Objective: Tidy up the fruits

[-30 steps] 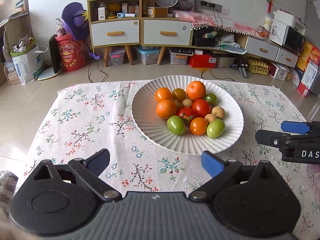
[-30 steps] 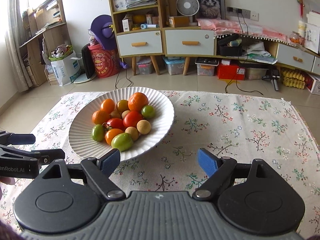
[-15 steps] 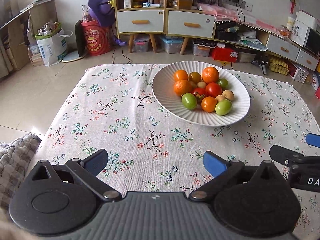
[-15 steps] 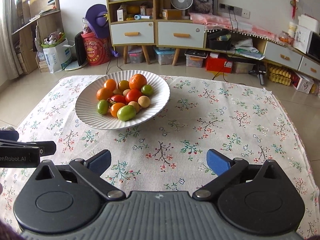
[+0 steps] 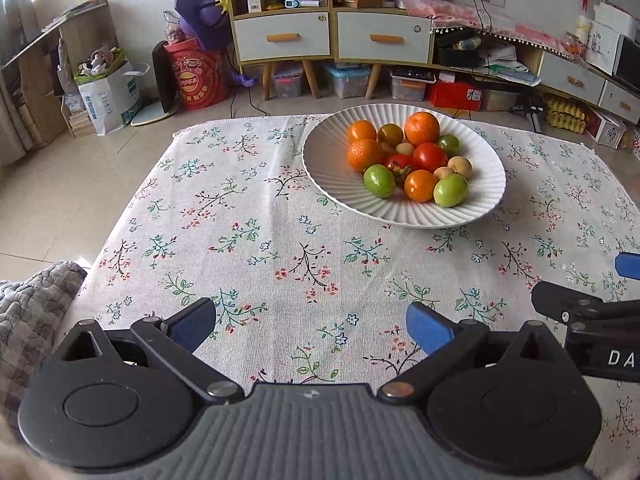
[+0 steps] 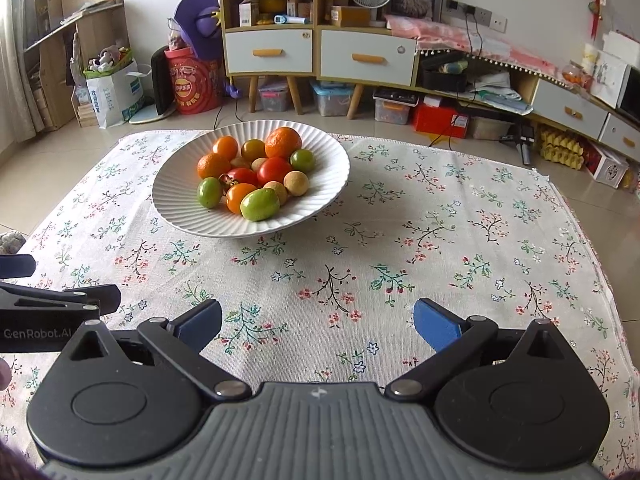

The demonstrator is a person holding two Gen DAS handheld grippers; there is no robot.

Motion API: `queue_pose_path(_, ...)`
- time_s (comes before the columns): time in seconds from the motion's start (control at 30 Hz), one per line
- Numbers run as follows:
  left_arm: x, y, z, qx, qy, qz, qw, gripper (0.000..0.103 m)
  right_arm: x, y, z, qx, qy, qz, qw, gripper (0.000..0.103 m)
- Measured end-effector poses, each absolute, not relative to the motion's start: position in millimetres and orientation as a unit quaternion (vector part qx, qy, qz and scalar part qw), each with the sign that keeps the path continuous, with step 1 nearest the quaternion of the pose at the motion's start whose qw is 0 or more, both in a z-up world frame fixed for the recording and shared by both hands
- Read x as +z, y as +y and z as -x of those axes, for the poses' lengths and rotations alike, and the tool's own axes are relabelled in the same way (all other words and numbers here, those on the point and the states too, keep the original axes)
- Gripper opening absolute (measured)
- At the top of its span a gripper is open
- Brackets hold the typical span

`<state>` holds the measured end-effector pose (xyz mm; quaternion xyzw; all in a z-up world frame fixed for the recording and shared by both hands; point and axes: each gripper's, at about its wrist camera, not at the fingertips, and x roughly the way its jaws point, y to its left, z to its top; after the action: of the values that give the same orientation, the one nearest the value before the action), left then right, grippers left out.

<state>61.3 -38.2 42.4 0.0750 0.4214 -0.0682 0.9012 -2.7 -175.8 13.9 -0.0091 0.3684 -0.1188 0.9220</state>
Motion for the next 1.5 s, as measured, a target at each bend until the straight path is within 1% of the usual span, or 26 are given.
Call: queue_pose_path(1.5, 42.2, -43.8, -58.2, -0.082, 0.425, -0.071, 0.899, 0.098, 13.2, -177.5, 4.3, -0.122, 0.370, 0.006, 0.921, 0.102)
